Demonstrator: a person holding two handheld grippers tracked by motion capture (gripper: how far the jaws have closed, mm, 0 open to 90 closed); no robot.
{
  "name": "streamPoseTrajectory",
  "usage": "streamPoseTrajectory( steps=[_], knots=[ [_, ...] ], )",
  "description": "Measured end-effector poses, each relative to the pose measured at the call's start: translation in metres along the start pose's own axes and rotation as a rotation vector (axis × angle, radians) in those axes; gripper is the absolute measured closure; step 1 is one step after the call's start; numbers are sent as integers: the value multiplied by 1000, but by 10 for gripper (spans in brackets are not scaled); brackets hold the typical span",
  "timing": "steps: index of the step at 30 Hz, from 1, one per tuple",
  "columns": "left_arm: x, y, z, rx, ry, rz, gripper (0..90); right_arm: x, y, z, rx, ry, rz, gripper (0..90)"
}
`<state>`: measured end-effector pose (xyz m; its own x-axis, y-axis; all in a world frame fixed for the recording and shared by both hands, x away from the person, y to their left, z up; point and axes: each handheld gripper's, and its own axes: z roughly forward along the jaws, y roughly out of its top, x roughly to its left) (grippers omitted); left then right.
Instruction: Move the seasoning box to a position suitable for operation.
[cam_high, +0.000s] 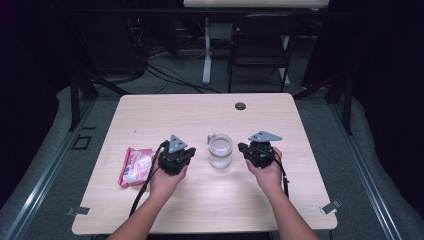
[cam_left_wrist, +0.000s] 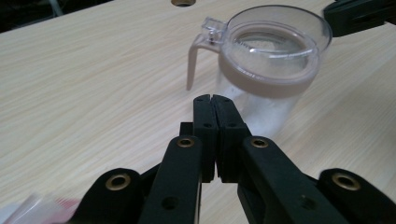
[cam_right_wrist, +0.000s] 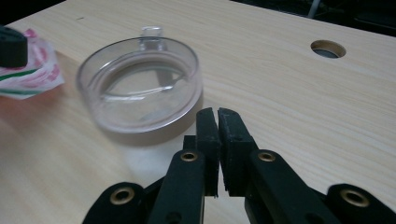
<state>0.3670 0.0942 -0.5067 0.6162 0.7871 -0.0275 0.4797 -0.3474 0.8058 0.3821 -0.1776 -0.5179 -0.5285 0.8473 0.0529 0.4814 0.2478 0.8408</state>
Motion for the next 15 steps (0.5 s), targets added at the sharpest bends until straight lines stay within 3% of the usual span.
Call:
streamPoseTrajectory(
  steps=[6,11,15],
  knots=[
    [-5,6,22,47,7,-42,900,-10,-2,14,1,29,-13,868],
    [-13,10,35,75,57,-10,900,-15,-1,23,-2,67,5,867],
    [-14,11,44,96,78,-13,900,-15,1,25,-17,84,1,861]
  ],
)
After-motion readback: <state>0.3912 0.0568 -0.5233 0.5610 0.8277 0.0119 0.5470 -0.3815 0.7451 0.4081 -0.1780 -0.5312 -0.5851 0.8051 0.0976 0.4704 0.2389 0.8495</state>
